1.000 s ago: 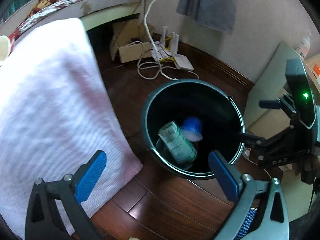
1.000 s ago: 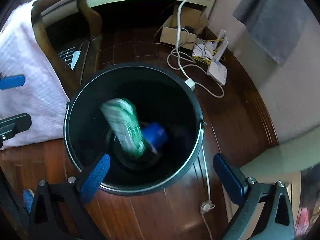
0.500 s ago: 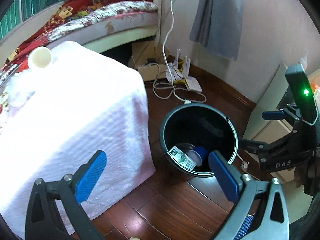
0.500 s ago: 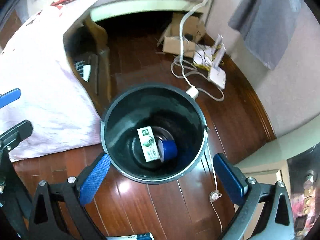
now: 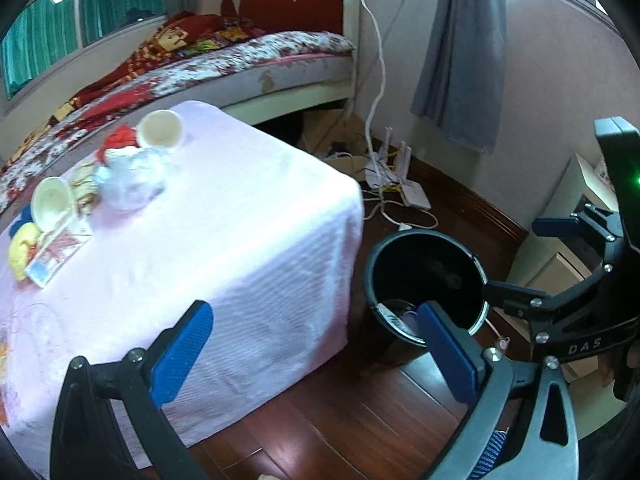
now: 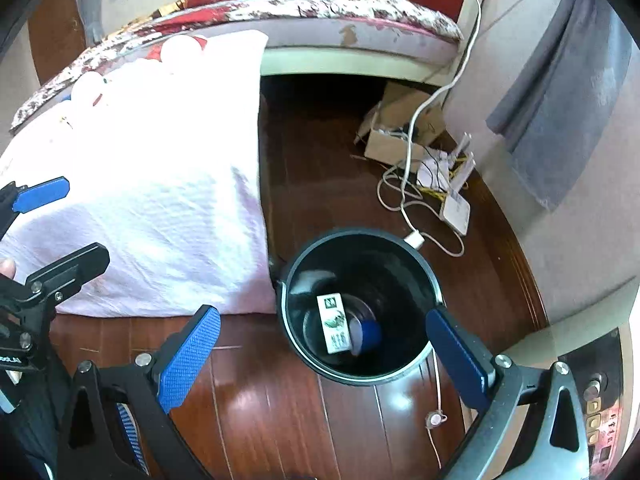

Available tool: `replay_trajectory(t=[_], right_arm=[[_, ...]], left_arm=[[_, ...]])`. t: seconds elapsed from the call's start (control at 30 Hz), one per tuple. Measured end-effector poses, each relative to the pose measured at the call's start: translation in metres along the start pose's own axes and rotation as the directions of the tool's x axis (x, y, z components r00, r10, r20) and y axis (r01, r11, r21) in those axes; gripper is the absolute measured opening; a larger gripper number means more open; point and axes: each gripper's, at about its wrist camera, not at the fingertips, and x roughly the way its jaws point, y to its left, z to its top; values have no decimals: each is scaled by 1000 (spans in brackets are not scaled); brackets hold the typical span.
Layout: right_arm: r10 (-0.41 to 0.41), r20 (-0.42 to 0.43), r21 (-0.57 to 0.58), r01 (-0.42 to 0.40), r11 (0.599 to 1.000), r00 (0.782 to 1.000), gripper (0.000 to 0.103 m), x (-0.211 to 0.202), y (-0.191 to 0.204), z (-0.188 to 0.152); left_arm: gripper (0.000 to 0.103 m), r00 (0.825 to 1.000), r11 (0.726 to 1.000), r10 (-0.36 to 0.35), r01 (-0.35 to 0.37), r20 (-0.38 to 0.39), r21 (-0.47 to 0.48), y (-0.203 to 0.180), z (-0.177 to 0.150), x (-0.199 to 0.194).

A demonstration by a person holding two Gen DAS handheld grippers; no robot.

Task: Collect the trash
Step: 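Move both tools back toward the trash items on the bed, then grasp the yellow cloth with left tool while right tool grasps the plastic bag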

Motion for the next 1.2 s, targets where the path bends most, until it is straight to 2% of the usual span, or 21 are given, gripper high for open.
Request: replay_trajectory(t=[0.1,0.3,0.43,0.67,0.73,0.8,0.9,1.07,1.2], right_arm=[[5,31,-15,-5,1000,999,103,-3,14,10],[61,84,-62,-56,996,995,103,-3,53,37],[104,119,-111,-90,990,987,103,1,85,55],[191,151,-171,-165,971,970,103,11,133,79],[216,152,-194,-185,963,964,103,15,148,87],[242,144,-207,-210,956,960,103,21,158,93],[268,104,-207,-242,948,958,103,37,177,105],[233,111,-185,-210,960,966,103,45,196,131],[228,131,-171,-205,964,965,103,56,206,149]], left_arm=[[102,999,999,31,-31,10,-16,16,-2,-7],[102,996,993,86,-84,28,-81,53,-6,-19],[102,988,983,148,-143,31,-117,80,-13,-28],[102,978,945,207,-193,27,-265,147,-35,-42],[99,978,937,207,-191,26,-293,164,-42,-45],[92,974,930,225,-210,15,-303,180,-48,-45],[91,964,918,264,-247,13,-309,201,-49,-45],[91,956,900,292,-270,14,-342,238,-44,-38],[91,957,903,289,-266,19,-338,258,-38,-29]])
